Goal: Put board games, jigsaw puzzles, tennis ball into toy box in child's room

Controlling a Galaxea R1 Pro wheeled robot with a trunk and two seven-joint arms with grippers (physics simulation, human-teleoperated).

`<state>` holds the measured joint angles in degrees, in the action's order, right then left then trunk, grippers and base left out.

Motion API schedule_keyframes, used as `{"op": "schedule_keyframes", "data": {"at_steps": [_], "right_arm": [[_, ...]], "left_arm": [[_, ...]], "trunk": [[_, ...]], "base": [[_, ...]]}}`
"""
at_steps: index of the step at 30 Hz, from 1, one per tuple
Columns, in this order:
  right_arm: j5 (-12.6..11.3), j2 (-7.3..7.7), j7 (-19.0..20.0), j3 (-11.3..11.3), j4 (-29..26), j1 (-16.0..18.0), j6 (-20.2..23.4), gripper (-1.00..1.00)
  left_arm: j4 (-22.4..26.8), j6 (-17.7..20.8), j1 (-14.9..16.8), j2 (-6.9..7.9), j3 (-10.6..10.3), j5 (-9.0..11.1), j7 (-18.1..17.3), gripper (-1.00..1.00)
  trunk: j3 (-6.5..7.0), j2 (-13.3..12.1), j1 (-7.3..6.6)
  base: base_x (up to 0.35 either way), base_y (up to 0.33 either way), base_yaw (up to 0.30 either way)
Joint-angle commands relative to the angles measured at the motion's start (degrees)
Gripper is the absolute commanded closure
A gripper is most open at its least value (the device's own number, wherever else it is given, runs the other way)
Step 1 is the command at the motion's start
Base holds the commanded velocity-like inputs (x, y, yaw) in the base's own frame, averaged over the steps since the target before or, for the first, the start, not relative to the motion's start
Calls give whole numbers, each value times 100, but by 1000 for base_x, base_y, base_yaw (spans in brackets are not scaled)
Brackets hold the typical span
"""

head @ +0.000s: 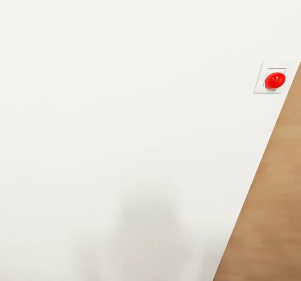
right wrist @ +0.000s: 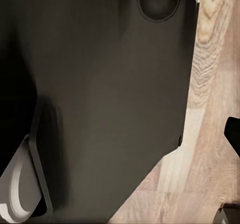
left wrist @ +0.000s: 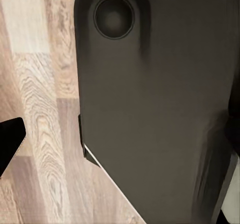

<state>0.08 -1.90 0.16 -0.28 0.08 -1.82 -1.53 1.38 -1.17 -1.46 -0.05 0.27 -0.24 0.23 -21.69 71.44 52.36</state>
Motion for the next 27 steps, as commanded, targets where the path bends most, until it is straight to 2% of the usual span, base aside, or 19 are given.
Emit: {"op": "schedule_keyframes", "data": {"at_steps": [1,7,13,19,27], "right_arm": [[1,10,2,-6,1,-1,-18,-100],[3,40,-7,-17,-107,56,-10,-100],[4,111,-23,-20,-638,137,36,-100],[1,158,-96,-31,-906,331,90,-100],[3,110,-455,-31,-945,723,346,-100]], "left_arm": [[137,-9,-3,3,4,-2,5,-100],[759,-8,-3,10,5,-9,11,-100],[1180,-6,25,27,9,-10,12,-100],[1318,6,399,160,38,0,21,-100],[1337,86,931,151,50,38,162,-100]], "trunk": [[15,-39,-22],[123,-280,-154],[231,-520,-286],[338,-761,-418],[482,-1082,-593]], "base": [[0,0,0],[0,0,0],[0,0,0],[0,0,0],[0,0,0]]}}
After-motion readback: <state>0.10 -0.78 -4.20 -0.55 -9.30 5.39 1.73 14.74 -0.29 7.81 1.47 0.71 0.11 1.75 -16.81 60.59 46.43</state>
